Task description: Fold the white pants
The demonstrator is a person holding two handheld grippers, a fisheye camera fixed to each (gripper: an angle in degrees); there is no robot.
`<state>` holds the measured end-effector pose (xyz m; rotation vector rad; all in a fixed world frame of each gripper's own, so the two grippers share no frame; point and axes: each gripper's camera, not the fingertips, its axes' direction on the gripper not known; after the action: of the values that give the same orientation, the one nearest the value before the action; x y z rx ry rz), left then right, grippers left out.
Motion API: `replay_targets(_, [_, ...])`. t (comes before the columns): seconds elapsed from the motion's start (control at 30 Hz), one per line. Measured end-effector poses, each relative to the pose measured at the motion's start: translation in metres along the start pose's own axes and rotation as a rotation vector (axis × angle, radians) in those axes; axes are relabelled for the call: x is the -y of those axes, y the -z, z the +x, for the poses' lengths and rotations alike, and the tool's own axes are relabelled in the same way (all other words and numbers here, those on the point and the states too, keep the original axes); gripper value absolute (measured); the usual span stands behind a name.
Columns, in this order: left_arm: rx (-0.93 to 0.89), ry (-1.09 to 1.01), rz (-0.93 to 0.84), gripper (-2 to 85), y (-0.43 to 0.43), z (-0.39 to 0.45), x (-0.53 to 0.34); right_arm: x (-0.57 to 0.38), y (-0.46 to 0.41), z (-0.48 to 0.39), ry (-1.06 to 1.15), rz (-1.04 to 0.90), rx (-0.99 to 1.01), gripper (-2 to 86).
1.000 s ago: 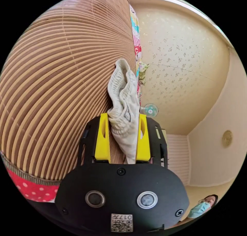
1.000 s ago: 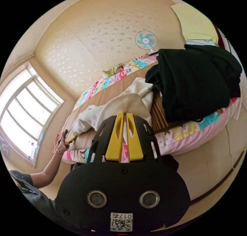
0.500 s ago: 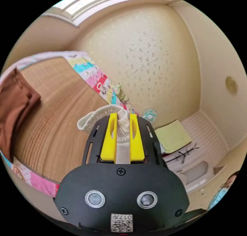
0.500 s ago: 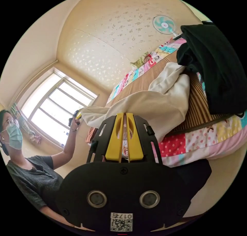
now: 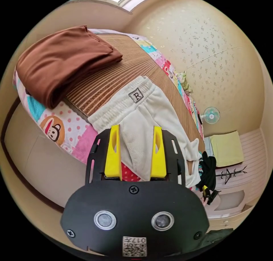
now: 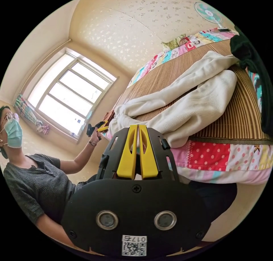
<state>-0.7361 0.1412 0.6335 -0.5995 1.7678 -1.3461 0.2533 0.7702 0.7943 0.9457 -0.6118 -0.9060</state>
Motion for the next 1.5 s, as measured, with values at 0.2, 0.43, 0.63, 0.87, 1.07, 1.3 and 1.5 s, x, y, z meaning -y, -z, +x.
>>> replay_targets(0.2, [0.026,-0.219,0.122,16.0,-0.012,0.09,-0.039,0.004,-0.025,-0.008,-0.035,-0.019,-0.353,3.6])
replay_targets(0.43, [0.169,-0.574,0.285,6.2,-0.052,0.216,-0.068,0.011,-0.103,0.01,-0.06,-0.062,-0.658,7.7])
replay_targets(0.63, [0.48,-0.713,-0.182,-0.5,-0.233,0.205,-0.038,0.02,-0.171,0.058,-0.147,-0.165,-0.639,5.5])
replay_targets(0.87, [0.681,-0.842,-0.154,-1.0,-0.272,0.207,0.002,0.046,-0.275,0.039,0.083,-0.29,-0.974,3.0])
replay_targets(1.07, [0.78,-0.629,-0.171,-1.0,-0.262,0.149,0.087,0.091,-0.325,0.053,-0.012,-0.257,-0.712,2.8])
replay_targets(1.3, [0.204,-0.073,-0.074,-0.6,-0.163,0.046,0.131,0.1,-0.388,0.033,0.099,-0.255,-0.869,2.6])
replay_targets(1.5, [-0.257,-0.274,-0.065,7.7,-0.118,0.048,0.031,0.1,-0.359,0.051,0.044,-0.213,-0.737,2.5])
